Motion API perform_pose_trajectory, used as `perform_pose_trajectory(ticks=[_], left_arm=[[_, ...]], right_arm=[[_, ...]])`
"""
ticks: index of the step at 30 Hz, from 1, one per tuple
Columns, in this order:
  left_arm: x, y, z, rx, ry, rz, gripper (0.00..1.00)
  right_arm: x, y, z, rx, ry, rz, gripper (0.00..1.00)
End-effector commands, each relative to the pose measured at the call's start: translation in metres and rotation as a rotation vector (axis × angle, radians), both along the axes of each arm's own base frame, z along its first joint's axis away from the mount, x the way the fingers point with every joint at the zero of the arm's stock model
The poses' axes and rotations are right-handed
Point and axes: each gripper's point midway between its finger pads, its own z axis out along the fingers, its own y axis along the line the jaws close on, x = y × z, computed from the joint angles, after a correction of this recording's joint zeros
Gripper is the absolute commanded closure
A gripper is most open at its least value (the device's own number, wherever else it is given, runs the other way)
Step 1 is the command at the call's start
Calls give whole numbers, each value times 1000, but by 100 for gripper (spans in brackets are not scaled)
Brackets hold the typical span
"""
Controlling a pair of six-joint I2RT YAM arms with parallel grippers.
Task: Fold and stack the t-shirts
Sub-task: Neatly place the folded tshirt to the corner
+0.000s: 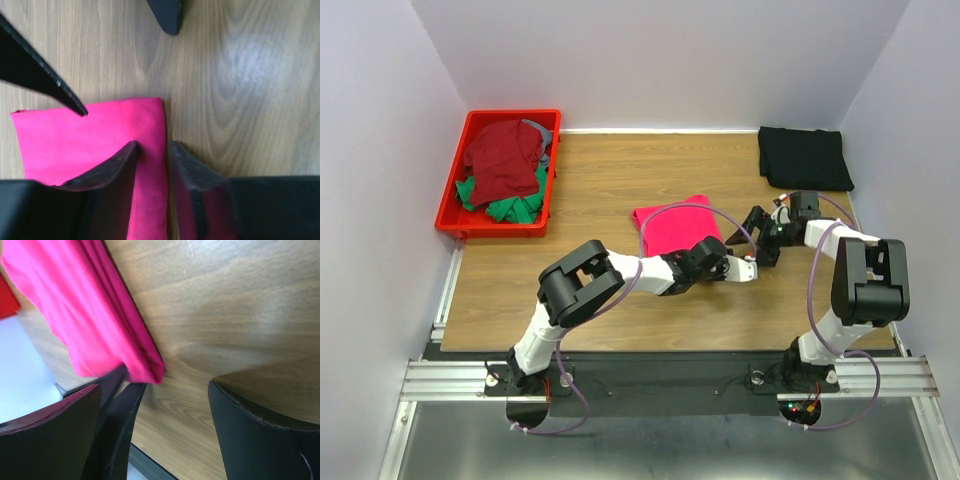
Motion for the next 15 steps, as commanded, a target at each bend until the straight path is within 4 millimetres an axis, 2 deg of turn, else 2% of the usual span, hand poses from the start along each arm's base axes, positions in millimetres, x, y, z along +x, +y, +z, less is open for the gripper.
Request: perform_pose_trajectory(ticks=[1,4,5,6,8,9,15], left_arm=[[18,-7,14,-33,-20,24,74],[20,-7,23,-63,-3,13,87],[22,-6,25,-73,8,11,98],[22,-6,29,-83,16,6,100],[14,-12,39,-120,79,-23,100],[15,-16,47,-153,111,-39,100],[16,-18,69,-227,172,-27,100]], right_arm=[[13,0,-5,29,-11,-56,7],[11,1,-11,48,14,-88,7],[14,2,-12,57,-3,-95,7],[15,3,-11,73,-10,-105,7],[18,6,-13,110,-24,-147,7],[20,8,-13,130,-31,-163,7],[31,25,-14,186,-24,-257,6]])
